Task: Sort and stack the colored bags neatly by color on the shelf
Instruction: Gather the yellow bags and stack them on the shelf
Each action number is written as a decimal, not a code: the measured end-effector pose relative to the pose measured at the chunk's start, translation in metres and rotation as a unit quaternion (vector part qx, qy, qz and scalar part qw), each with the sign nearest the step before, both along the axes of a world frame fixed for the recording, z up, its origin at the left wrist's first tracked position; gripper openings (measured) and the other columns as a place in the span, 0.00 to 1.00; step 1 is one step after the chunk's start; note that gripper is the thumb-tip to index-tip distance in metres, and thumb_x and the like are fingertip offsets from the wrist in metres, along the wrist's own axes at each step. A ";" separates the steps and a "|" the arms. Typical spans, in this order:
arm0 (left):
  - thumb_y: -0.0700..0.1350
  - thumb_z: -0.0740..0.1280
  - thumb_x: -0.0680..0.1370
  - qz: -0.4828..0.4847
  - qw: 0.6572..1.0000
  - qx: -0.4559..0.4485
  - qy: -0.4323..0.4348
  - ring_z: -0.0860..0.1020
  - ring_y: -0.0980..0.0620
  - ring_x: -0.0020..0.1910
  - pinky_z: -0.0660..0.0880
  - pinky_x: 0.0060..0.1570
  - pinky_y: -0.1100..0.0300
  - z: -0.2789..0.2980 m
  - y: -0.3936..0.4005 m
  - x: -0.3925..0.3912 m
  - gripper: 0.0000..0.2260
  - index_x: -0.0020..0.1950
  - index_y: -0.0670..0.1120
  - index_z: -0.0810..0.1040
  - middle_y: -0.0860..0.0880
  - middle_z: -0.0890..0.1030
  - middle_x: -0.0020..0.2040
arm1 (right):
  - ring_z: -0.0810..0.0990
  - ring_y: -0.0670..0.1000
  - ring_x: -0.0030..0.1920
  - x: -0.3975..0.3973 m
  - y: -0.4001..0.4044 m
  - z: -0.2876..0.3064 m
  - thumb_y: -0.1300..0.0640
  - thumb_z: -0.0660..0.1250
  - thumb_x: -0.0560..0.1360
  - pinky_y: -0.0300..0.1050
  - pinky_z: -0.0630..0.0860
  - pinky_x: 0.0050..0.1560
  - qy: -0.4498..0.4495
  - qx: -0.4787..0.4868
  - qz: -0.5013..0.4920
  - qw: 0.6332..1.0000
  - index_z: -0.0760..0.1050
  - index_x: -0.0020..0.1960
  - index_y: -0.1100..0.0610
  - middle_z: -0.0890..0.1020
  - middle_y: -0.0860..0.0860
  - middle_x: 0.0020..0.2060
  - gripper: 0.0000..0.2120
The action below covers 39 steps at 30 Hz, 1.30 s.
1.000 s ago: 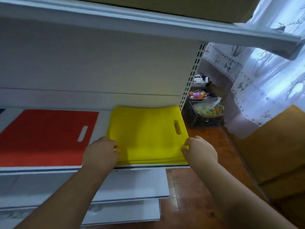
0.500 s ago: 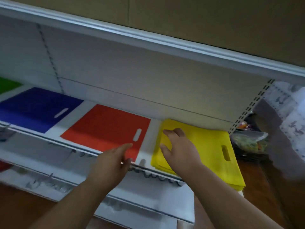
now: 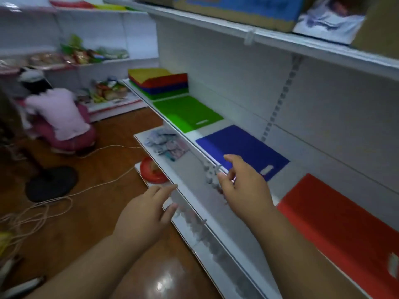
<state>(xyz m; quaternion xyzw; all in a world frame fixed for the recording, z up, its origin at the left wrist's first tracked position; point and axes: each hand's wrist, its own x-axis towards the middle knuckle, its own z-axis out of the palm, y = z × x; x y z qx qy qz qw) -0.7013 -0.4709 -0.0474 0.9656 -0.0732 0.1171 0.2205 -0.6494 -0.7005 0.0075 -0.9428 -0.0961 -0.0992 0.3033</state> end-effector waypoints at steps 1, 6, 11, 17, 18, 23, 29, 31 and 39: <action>0.58 0.62 0.80 0.020 1.000 -0.002 0.006 0.79 0.57 0.45 0.69 0.39 0.63 0.004 0.017 0.007 0.19 0.71 0.62 0.67 0.60 0.78 0.51 | 0.76 0.47 0.44 0.012 0.018 0.002 0.47 0.63 0.79 0.50 0.76 0.47 0.004 0.004 0.013 1.000 0.66 0.71 0.46 0.76 0.44 0.43 0.21; 0.56 0.61 0.80 0.091 0.995 -0.036 0.033 0.75 0.61 0.37 0.66 0.33 0.69 0.001 0.072 0.066 0.20 0.72 0.61 0.65 0.61 0.76 0.39 | 0.77 0.46 0.42 0.086 0.081 -0.002 0.46 0.63 0.78 0.50 0.77 0.43 0.009 0.007 0.053 0.999 0.65 0.70 0.43 0.77 0.45 0.41 0.21; 0.57 0.63 0.79 0.146 0.988 -0.038 0.040 0.73 0.61 0.37 0.67 0.32 0.70 -0.005 0.122 0.144 0.25 0.75 0.62 0.60 0.63 0.73 0.44 | 0.75 0.45 0.44 0.181 0.146 -0.011 0.47 0.66 0.77 0.41 0.70 0.42 -0.015 0.008 0.106 0.994 0.69 0.68 0.45 0.75 0.42 0.50 0.20; 0.57 0.64 0.79 0.220 0.974 -0.035 0.040 0.74 0.63 0.40 0.72 0.36 0.70 0.011 0.200 0.213 0.24 0.73 0.64 0.61 0.64 0.73 0.45 | 0.78 0.47 0.47 0.280 0.240 0.004 0.46 0.65 0.77 0.49 0.79 0.46 0.001 0.002 0.153 0.988 0.69 0.67 0.45 0.78 0.43 0.46 0.19; 0.57 0.64 0.79 0.230 0.971 -0.039 0.041 0.74 0.63 0.40 0.72 0.35 0.69 0.008 0.215 0.221 0.24 0.73 0.64 0.61 0.63 0.74 0.44 | 0.78 0.46 0.45 0.292 0.256 0.004 0.47 0.65 0.78 0.48 0.78 0.45 0.006 0.006 0.159 0.987 0.69 0.68 0.45 0.77 0.43 0.44 0.19; 0.56 0.63 0.80 0.239 0.968 -0.059 0.041 0.75 0.62 0.41 0.69 0.34 0.71 -0.009 0.295 0.271 0.22 0.73 0.62 0.64 0.62 0.75 0.46 | 0.74 0.39 0.38 0.346 0.335 -0.012 0.47 0.65 0.78 0.34 0.65 0.34 0.020 0.011 0.156 0.987 0.70 0.69 0.45 0.75 0.42 0.37 0.20; 0.55 0.62 0.80 0.152 0.984 -0.072 0.049 0.73 0.63 0.40 0.68 0.35 0.71 -0.009 0.385 0.362 0.19 0.72 0.60 0.68 0.63 0.73 0.46 | 0.76 0.42 0.37 0.403 0.396 -0.009 0.48 0.67 0.77 0.43 0.73 0.38 0.012 0.002 0.052 0.999 0.78 0.59 0.46 0.78 0.43 0.35 0.11; 0.55 0.62 0.80 0.128 0.987 -0.088 0.044 0.73 0.64 0.41 0.71 0.37 0.69 -0.007 0.397 0.397 0.18 0.71 0.61 0.68 0.64 0.72 0.44 | 0.77 0.44 0.37 0.424 0.400 -0.004 0.47 0.67 0.77 0.45 0.75 0.40 0.014 -0.004 0.013 1.000 0.78 0.58 0.46 0.79 0.44 0.36 0.11; 0.56 0.62 0.80 0.020 0.992 -0.109 0.064 0.75 0.63 0.41 0.72 0.36 0.65 -0.028 0.400 0.530 0.16 0.68 0.61 0.71 0.61 0.76 0.43 | 0.78 0.48 0.36 0.514 0.389 -0.014 0.48 0.68 0.77 0.50 0.78 0.41 0.120 0.040 -0.060 0.990 0.57 0.76 0.39 0.77 0.49 0.33 0.33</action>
